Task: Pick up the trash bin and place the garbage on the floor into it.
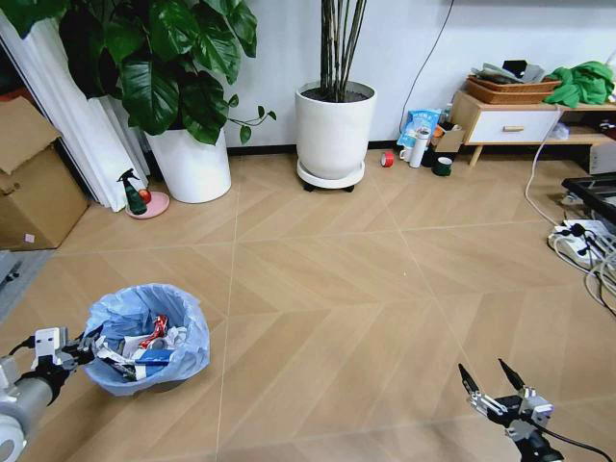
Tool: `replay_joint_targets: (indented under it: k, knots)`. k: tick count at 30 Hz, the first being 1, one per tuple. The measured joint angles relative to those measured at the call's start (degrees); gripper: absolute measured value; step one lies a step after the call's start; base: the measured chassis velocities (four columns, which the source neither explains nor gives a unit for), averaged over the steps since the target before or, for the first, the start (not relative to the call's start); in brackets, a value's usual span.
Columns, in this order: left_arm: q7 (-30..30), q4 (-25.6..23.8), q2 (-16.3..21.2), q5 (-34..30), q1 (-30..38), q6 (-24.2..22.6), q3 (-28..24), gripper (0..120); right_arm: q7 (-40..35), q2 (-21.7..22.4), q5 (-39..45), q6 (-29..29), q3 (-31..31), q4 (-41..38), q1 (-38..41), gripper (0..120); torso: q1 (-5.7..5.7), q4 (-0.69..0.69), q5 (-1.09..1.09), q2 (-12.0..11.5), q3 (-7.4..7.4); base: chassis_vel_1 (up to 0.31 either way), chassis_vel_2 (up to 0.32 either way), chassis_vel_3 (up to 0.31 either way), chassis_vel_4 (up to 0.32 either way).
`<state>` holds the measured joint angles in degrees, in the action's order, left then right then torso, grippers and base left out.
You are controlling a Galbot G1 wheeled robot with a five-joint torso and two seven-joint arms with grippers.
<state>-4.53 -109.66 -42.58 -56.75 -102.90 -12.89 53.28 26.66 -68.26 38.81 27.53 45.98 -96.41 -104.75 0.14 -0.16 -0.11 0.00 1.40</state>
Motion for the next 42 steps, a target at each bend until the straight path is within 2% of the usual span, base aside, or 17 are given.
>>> replay_joint_targets:
  k: [17,19,22,26,28,29,31,33,37,39,40,42]
  knots:
    - [-0.1,-0.2,-0.2,0.1,0.0,0.0,0.0,0,0.0,0.3,0.4,0.0,-0.2,0.1,0.0,100,0.0,0.0,0.03,0.0,0.0,0.178,-0.181,-0.182,0.168]
    - [-0.1,-0.2,-0.2,0.1,0.0,0.0,0.0,0,0.0,0.4,0.4,0.0,-0.2,0.1,0.0,100,0.0,0.01,-0.02,0.0,0.0,0.165,-0.167,-0.158,0.144]
    - [-0.1,-0.2,-0.3,0.1,-0.1,0.0,0.0,0,0.0,0.4,0.5,0.0,-0.3,0.1,0.0,100,0.0,0.01,0.05,0.0,0.0,0.168,-0.149,-0.157,0.165]
    - [0.0,-0.2,-0.3,0.1,-0.1,0.0,0.1,0,0.0,0.3,0.5,0.1,-0.3,0.1,0.1,100,0.0,0.03,-0.05,0.0,0.0,0.171,-0.175,-0.153,0.178]
    - [0.0,-0.2,-0.3,0.1,-0.1,0.0,0.1,0,0.1,0.3,0.5,0.1,-0.3,0.1,0.0,100,0.0,0.0,0.07,0.0,0.0,0.157,-0.149,-0.164,0.137]
    - [0.0,-0.2,-0.3,0.1,0.0,0.0,0.1,0,0.2,0.3,0.5,0.1,-0.3,0.1,0.0,100,0.0,0.0,-0.02,0.0,0.0,0.148,-0.157,-0.163,0.123]
    - [0.0,-0.2,-0.3,0.1,0.0,0.0,0.1,0,0.2,0.3,0.5,0.1,-0.3,0.1,0.0,100,0.0,0.0,-0.05,0.0,0.0,0.148,-0.154,-0.165,0.137]
    - [0.0,-0.2,-0.4,0.1,0.1,0.0,0.1,0,0.2,0.3,0.5,0.1,-0.3,0.0,0.0,100,0.0,0.0,0.07,0.0,0.0,0.133,-0.143,-0.156,0.15]
    - [0.0,-0.1,-0.5,0.1,0.1,0.0,0.1,0,0.3,0.3,0.5,0.2,-0.3,0.0,-0.1,100,0.0,0.02,-0.05,0.0,0.0,0.151,-0.158,-0.118,0.149]
    - [0.0,-0.1,-0.6,0.1,0.1,0.0,0.1,0,0.4,0.3,0.5,0.2,-0.3,0.0,-0.1,100,0.0,0.02,-0.03,0.0,0.01,0.147,-0.156,-0.122,0.149]
    - [0.0,-0.1,-0.7,0.1,0.1,0.0,0.1,0,0.4,0.4,0.5,0.2,-0.3,0.0,-0.1,100,0.0,0.02,0.05,0.0,0.0,0.16,-0.147,-0.152,0.149]
    - [0.0,-0.1,-0.7,0.2,0.1,0.0,0.1,0,0.4,0.3,0.5,0.2,-0.3,0.0,-0.1,100,0.0,0.0,-0.03,0.0,0.0,0.154,-0.138,-0.152,0.133]
